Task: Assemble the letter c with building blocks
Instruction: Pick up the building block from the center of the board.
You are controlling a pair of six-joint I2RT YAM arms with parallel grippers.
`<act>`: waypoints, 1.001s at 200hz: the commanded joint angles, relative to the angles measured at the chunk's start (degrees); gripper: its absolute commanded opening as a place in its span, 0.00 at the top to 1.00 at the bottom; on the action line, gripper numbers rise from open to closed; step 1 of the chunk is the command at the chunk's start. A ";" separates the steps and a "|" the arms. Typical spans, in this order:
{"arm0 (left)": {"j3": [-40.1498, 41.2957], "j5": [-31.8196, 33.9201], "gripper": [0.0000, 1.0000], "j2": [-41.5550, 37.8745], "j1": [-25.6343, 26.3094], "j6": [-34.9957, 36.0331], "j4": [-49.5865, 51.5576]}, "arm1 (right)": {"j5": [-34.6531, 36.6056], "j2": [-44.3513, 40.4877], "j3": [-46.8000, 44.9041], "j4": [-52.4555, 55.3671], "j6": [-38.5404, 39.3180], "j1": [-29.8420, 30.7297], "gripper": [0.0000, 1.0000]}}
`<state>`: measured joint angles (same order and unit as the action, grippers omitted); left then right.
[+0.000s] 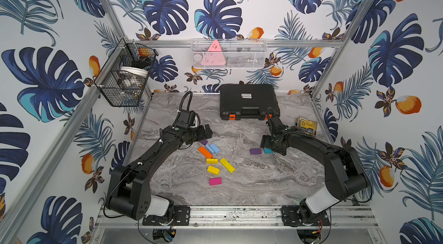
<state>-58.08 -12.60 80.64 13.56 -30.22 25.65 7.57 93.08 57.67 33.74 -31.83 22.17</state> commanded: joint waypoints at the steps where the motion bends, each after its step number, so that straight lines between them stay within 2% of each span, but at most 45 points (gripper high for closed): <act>1: 0.08 -0.14 0.01 0.16 0.06 -0.45 -0.34 | 3.58 1.35 0.45 2.09 3.48 0.06 0.14; 127: 0.16 -0.66 0.01 0.59 0.05 -0.80 -1.05 | 0.43 7.79 1.24 -1.87 9.08 0.06 0.17; 154: 0.08 -0.67 0.01 0.64 0.01 -0.72 -1.05 | 0.34 8.44 1.44 -2.01 9.55 0.06 0.25; 200: 0.16 -0.93 0.01 0.48 0.06 -0.72 -1.15 | 0.22 7.61 1.54 -1.42 9.70 0.02 0.49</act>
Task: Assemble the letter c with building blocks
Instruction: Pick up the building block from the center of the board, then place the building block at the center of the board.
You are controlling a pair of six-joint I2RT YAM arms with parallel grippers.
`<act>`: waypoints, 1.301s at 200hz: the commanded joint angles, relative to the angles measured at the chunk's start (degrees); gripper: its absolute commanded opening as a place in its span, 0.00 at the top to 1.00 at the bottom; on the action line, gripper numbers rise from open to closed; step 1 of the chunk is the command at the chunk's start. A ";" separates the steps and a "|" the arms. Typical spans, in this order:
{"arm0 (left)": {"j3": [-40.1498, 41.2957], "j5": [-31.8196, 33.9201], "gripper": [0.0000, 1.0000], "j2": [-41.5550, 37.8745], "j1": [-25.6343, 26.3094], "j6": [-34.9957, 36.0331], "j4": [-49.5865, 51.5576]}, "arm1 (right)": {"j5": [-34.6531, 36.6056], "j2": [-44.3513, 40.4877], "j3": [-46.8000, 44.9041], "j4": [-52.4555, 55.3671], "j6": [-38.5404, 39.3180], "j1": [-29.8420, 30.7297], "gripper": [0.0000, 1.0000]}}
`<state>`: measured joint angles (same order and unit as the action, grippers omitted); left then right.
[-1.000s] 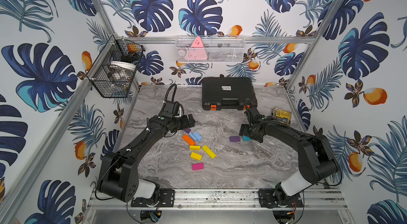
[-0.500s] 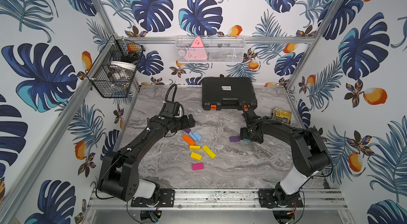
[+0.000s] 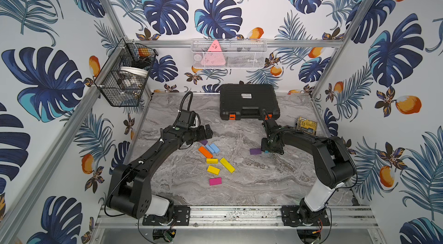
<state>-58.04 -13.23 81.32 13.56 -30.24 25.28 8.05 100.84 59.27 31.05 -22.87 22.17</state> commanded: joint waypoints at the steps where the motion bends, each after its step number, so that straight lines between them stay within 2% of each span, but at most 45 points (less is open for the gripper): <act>1: 0.12 -0.30 0.01 -0.20 0.10 -0.70 -0.77 | -0.29 -0.22 -0.04 1.28 0.73 0.00 0.49; 75: -0.54 -0.21 0.01 -0.13 0.07 -0.52 -0.38 | -0.42 -5.48 1.11 4.53 -0.31 0.03 0.53; 106: -0.83 -0.12 0.01 0.03 0.07 -0.43 -0.14 | -3.10 -7.54 2.30 5.14 -1.56 0.79 0.53; 142: -1.26 0.44 0.01 0.29 0.08 -0.35 0.19 | -2.07 -6.70 5.43 6.46 -4.21 7.11 0.53; 168: -1.66 0.89 0.01 0.51 0.02 -0.39 0.34 | 0.42 -3.19 9.85 7.35 -6.85 14.50 0.53; 193: -1.76 0.93 0.01 0.71 0.06 -0.70 0.21 | 1.69 0.77 12.71 7.43 -9.19 19.06 0.53; 224: -1.83 0.84 0.01 1.03 0.05 -0.96 -0.10 | 3.40 4.88 14.95 7.54 -10.81 22.57 0.53; 260: -1.67 0.40 0.01 1.21 0.06 -1.14 -0.25 | 4.12 8.37 15.88 6.83 -11.74 23.61 0.52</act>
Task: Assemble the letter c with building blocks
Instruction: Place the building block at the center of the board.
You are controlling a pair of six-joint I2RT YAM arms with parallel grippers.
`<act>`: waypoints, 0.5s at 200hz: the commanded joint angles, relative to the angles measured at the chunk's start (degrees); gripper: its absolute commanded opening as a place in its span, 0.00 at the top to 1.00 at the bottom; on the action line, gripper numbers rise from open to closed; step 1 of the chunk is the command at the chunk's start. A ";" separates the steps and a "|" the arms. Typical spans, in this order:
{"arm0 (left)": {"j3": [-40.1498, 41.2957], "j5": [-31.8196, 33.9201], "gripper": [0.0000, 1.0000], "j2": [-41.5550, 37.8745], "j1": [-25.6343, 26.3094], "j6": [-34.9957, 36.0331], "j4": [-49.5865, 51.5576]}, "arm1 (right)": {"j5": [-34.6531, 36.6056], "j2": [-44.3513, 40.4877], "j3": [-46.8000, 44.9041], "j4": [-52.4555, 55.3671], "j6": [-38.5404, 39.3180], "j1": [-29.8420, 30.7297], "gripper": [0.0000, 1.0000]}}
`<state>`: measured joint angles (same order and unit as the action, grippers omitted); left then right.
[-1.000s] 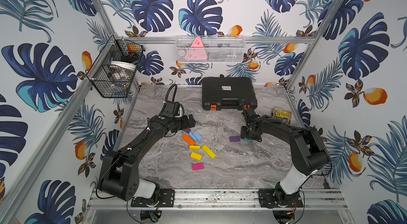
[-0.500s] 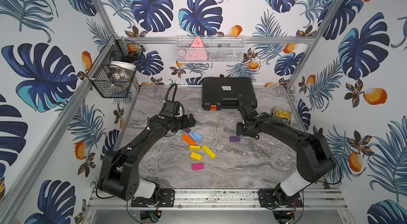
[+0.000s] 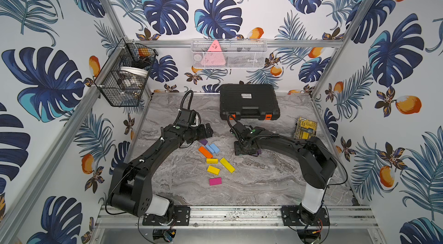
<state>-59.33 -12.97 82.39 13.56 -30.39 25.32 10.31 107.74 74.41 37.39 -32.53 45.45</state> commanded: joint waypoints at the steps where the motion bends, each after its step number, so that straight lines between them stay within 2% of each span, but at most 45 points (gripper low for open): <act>1: -0.41 0.14 0.01 0.18 0.06 -0.98 -0.28 | 1.89 1.57 0.78 0.49 -2.04 0.34 0.51; 47: -0.18 -0.45 0.01 0.39 0.12 -1.16 -0.62 | 2.88 4.17 1.26 -0.12 -2.23 0.46 0.46; 100: -0.04 -1.42 0.01 0.49 0.10 -1.23 -0.69 | 2.99 4.05 1.97 -0.06 -1.23 0.51 0.23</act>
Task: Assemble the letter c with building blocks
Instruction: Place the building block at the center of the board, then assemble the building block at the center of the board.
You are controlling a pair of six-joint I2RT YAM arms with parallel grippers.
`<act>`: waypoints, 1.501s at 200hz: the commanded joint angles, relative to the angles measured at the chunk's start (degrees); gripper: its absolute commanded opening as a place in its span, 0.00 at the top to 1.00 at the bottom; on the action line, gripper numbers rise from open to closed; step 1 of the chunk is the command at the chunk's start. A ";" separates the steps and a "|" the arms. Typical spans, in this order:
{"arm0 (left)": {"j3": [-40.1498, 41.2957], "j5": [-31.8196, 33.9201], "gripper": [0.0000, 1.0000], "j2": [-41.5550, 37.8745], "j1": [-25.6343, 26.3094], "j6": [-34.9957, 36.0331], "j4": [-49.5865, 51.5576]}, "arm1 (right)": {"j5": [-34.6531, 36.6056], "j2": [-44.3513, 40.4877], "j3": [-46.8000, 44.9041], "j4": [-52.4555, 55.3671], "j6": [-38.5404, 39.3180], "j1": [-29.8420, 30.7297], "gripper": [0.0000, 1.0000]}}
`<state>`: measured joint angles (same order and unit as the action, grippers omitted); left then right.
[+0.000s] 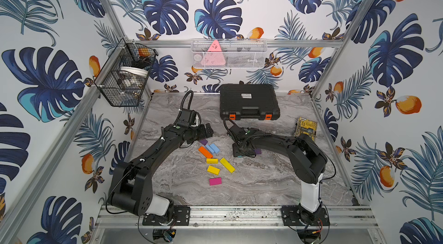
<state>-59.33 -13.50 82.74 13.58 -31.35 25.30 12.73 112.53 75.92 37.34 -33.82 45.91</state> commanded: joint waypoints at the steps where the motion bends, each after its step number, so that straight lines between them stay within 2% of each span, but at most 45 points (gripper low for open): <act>1: -0.02 -0.90 0.01 0.14 0.06 -0.28 -0.68 | 0.55 -0.82 0.46 -0.04 0.11 0.06 0.23; 59: 0.25 -2.89 0.01 0.49 2.14 -0.35 -0.99 | 1.73 -7.84 -0.25 3.02 0.03 -0.59 0.18; 103: 3.15 0.49 0.01 0.47 10.49 -5.75 -4.13 | 0.29 -13.67 -5.74 4.04 2.74 -1.70 0.11; 144: 1.62 3.99 0.01 2.54 16.75 -11.54 -4.54 | 1.19 -17.17 -13.11 2.44 6.10 -0.78 0.04; 169: 0.61 4.79 0.01 3.44 16.91 -14.29 -4.46 | 3.62 -16.68 -15.16 1.74 6.26 0.13 0.00; 217: -2.92 8.29 0.01 4.31 16.72 -14.08 -1.13 | 6.42 -12.82 -14.98 -0.02 5.50 1.46 0.00; 300: -0.83 6.18 0.01 3.85 12.53 -16.13 -3.04 | 8.13 -6.65 -11.21 -0.87 5.60 1.48 0.00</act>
<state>-60.62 -6.44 87.05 27.18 -46.72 22.79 19.79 104.40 64.34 36.25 -28.03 47.35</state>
